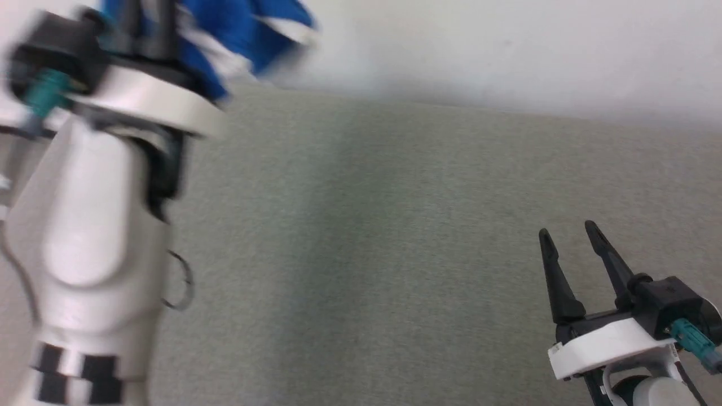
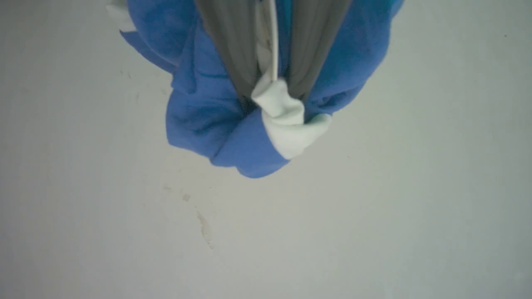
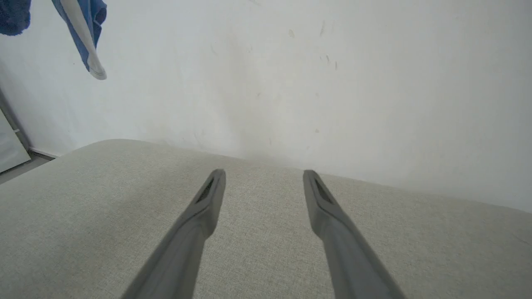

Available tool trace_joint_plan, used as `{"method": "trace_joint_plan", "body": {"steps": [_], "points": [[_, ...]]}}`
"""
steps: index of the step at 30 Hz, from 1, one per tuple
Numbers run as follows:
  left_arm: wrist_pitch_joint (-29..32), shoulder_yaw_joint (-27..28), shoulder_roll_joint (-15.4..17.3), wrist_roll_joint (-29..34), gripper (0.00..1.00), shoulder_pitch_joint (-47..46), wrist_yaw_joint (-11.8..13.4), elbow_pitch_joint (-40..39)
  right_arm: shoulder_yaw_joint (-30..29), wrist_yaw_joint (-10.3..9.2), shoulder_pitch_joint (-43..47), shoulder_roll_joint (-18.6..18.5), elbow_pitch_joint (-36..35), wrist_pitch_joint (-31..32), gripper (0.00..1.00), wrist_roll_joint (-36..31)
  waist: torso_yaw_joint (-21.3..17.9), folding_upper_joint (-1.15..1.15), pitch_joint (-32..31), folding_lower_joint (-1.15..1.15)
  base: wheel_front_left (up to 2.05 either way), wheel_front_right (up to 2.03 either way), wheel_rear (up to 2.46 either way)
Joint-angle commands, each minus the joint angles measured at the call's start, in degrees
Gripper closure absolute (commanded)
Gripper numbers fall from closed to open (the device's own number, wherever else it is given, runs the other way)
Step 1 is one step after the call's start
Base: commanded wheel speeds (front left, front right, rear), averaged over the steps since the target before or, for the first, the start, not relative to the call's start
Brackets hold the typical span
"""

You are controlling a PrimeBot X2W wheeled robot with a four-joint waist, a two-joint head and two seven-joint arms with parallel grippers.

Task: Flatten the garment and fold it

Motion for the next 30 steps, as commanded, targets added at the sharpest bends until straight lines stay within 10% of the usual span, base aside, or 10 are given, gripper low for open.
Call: {"method": "trace_joint_plan", "body": {"steps": [1,10,19,20,22,30], "points": [[0.46,-1.0,-1.45,-0.44,1.0,1.5,-0.06,-1.2,-0.15,-0.05,0.68,0.1,-0.14,-0.01,0.0,0.35,-5.84,0.0,-1.22,0.01,0.0,0.0,0.0],[3.81,-12.4,-11.6,-4.7,1.0,19.31,-0.26,-4.14,-0.31,-0.05,1.27,0.12,0.86,-0.51,0.0,2.09,-15.02,0.0,0.58,0.01,0.0,0.0,0.0],[5.27,-17.3,-11.63,-3.85,1.0,32.58,2.79,4.5,0.43,-0.05,1.39,0.12,1.9,-1.19,0.0,2.71,-15.34,0.0,1.92,0.01,0.0,0.0,0.0],[5.39,-17.92,-11.67,-3.8,0.95,33.73,2.74,4.95,0.62,-0.05,1.31,0.12,2.06,-1.27,0.0,2.75,-15.04,0.0,1.89,0.01,0.0,0.0,0.0],[4.46,-18.71,-11.62,-2.87,0.0,34.96,3.51,5.1,0.86,-0.05,1.13,0.12,2.21,-1.41,0.0,2.74,-14.23,0.0,1.92,0.01,0.0,0.0,0.0],[-2.0,-19.01,-12.48,-2.16,0.0,34.54,3.22,-3.32,0.58,-0.05,1.0,0.12,2.29,-1.27,0.0,1.88,-9.88,0.0,0.5,0.01,0.0,0.0,0.0]]}}
